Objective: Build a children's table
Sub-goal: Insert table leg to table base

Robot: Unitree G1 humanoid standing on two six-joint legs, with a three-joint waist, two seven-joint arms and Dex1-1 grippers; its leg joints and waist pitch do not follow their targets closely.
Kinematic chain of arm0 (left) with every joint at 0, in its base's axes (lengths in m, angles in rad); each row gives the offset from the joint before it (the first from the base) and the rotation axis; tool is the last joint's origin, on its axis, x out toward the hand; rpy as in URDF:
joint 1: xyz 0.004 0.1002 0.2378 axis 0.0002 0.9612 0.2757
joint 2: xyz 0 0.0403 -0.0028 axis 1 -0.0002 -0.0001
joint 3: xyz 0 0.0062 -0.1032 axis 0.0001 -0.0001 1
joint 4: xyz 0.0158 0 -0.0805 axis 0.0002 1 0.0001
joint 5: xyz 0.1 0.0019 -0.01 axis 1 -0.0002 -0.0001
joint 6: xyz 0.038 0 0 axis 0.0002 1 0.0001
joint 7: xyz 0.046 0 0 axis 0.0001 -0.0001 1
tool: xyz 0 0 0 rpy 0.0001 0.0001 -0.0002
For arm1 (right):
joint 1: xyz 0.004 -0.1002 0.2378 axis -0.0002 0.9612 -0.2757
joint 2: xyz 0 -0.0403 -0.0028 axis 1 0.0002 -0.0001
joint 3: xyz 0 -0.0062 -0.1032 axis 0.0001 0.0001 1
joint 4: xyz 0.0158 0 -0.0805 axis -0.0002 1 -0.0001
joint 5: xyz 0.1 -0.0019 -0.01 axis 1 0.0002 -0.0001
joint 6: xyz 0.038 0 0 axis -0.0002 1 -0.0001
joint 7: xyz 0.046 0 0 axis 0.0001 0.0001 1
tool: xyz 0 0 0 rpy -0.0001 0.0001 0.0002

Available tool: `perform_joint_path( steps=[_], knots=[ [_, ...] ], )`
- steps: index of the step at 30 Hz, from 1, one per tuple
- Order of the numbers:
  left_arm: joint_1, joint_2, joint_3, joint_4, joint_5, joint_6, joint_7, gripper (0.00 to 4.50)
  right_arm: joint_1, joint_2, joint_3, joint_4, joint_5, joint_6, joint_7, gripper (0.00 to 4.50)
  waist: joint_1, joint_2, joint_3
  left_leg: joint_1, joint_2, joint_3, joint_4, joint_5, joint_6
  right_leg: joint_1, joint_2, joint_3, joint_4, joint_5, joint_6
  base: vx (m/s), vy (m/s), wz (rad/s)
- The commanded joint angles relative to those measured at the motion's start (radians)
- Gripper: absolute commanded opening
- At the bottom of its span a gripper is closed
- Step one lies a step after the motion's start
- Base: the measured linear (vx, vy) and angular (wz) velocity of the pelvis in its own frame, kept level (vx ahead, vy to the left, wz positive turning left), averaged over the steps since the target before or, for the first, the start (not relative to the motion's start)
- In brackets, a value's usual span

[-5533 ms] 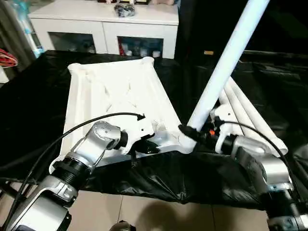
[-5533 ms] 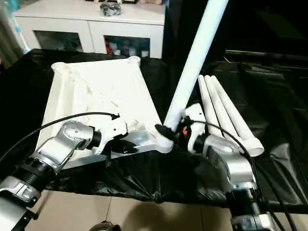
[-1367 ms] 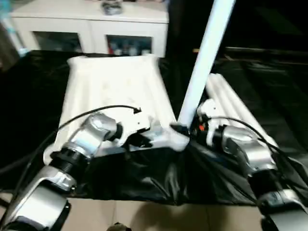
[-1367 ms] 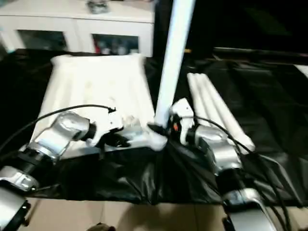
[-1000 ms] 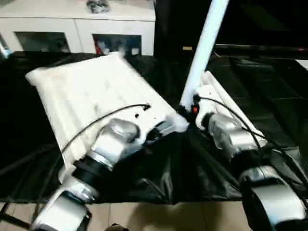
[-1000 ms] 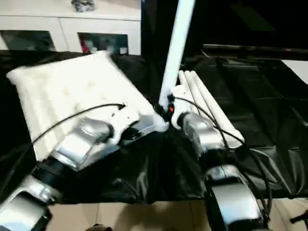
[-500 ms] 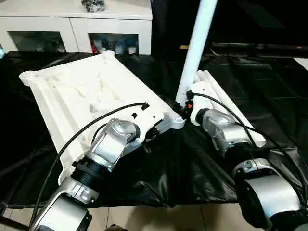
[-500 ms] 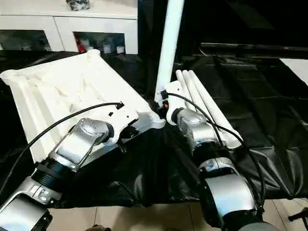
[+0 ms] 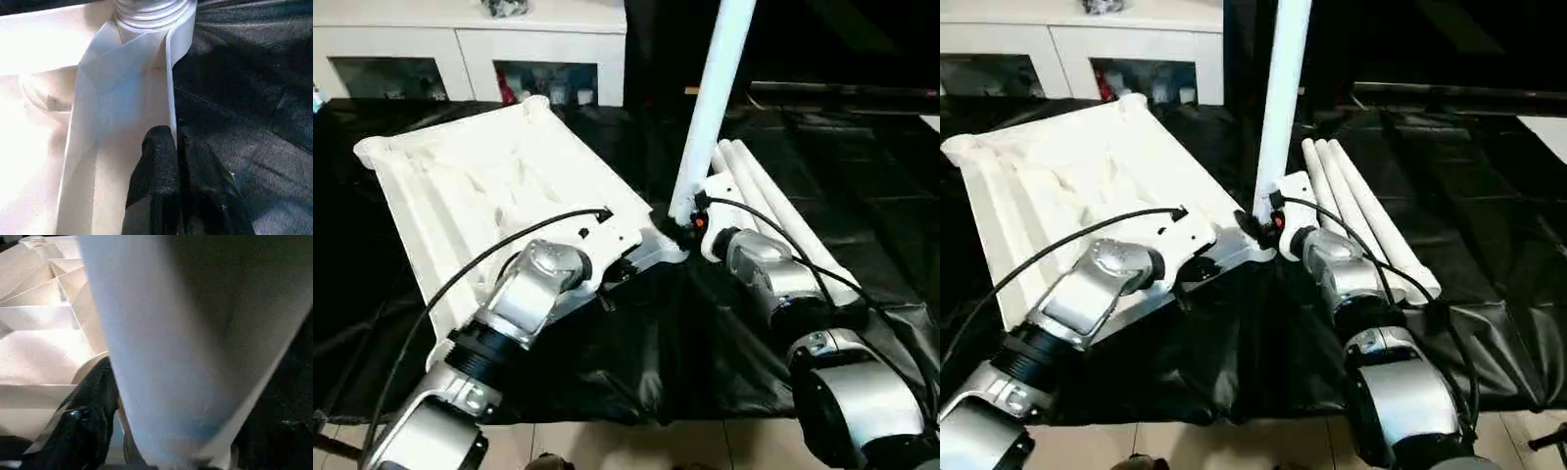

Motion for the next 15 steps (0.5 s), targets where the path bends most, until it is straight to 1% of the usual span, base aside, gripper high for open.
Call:
perform_joint_path(
  steps=[1, 3, 5, 6, 7, 10, 11, 13, 15],
  knots=[
    [-0.013, -0.003, -0.012, -0.056, -0.012, -0.048, -0.02, 0.0, 0.027, 0.005, 0.03, -0.006, -0.008, 0.021, 0.04, 3.58, 0.007, 0.001, -0.068, 0.018, 0.047, -0.009, -0.071, -0.224, 0.044, 0.051, -0.051, 0.033, -0.064, -0.11, -0.258, 0.0, 0.0, 0.0],
    [-0.012, 0.008, -0.015, -0.054, -0.018, -0.063, -0.041, 0.0, 0.041, -0.008, 0.037, -0.028, -0.01, 0.021, 0.07, 3.66, 0.009, 0.001, -0.066, 0.02, 0.048, -0.009, -0.071, -0.242, 0.04, 0.05, -0.053, 0.034, -0.068, -0.144, -0.254, 0.0, 0.0, 0.0],
    [-0.012, 0.019, -0.016, -0.049, -0.023, -0.078, -0.06, 0.0, 0.053, -0.02, 0.041, -0.048, -0.013, 0.02, 0.098, 3.91, 0.011, 0.002, -0.066, 0.022, 0.049, -0.01, -0.073, -0.253, 0.032, 0.049, -0.053, 0.034, -0.068, -0.164, -0.249, 0.0, 0.0, 0.0],
    [-0.013, 0.024, -0.016, -0.045, -0.025, -0.085, -0.067, 0.0, 0.058, -0.025, 0.042, -0.058, -0.013, 0.019, 0.11, 3.97, 0.013, 0.004, -0.066, 0.023, 0.049, -0.01, -0.073, -0.261, 0.028, 0.048, -0.052, 0.034, -0.07, -0.169, -0.246, 0.0, 0.0, 0.0],
    [-0.015, 0.034, -0.019, -0.039, -0.028, -0.101, -0.084, 0.0, 0.069, -0.036, 0.044, -0.077, -0.012, 0.02, 0.133, 3.97, 0.017, 0.002, -0.066, 0.022, 0.049, -0.01, -0.073, -0.26, 0.026, 0.05, -0.052, 0.035, -0.069, -0.167, -0.24, 0.0, 0.0, 0.0],
    [-0.016, 0.05, -0.022, -0.027, -0.041, -0.137, -0.123, 0.0, 0.089, -0.057, 0.052, -0.115, -0.006, 0.022, 0.19, 3.97, 0.023, 0.002, -0.069, 0.023, 0.049, -0.009, -0.071, -0.24, 0.031, 0.05, -0.051, 0.035, -0.065, -0.136, -0.245, 0.0, 0.0, 0.0],
    [-0.017, 0.057, -0.021, -0.02, -0.048, -0.147, -0.144, 0.0, 0.1, -0.071, 0.058, -0.137, -0.004, 0.028, 0.222, 3.97, 0.026, 0.003, -0.069, 0.026, 0.049, -0.008, -0.07, -0.232, 0.035, 0.049, -0.05, 0.035, -0.064, -0.121, -0.248, 0.0, 0.0, 0.0],
    [-0.014, 0.069, -0.025, -0.013, -0.06, -0.185, -0.186, 0.0, 0.114, -0.09, 0.065, -0.162, -0.003, 0.036, 0.262, 3.97, 0.029, 0.002, -0.068, 0.024, 0.048, -0.008, -0.069, -0.218, 0.041, 0.051, -0.049, 0.034, -0.062, -0.102, -0.252, 0.0, 0.0, 0.0],
    [-0.009, 0.086, -0.031, -0.007, -0.073, -0.235, -0.235, 0.0, 0.128, -0.114, 0.076, -0.189, 0.0, 0.044, 0.312, 3.97, 0.031, 0.003, -0.07, 0.025, 0.049, -0.008, -0.067, -0.213, 0.043, 0.051, -0.051, 0.034, -0.059, -0.09, -0.255, 0.0, 0.0, 0.0]
  ],
)
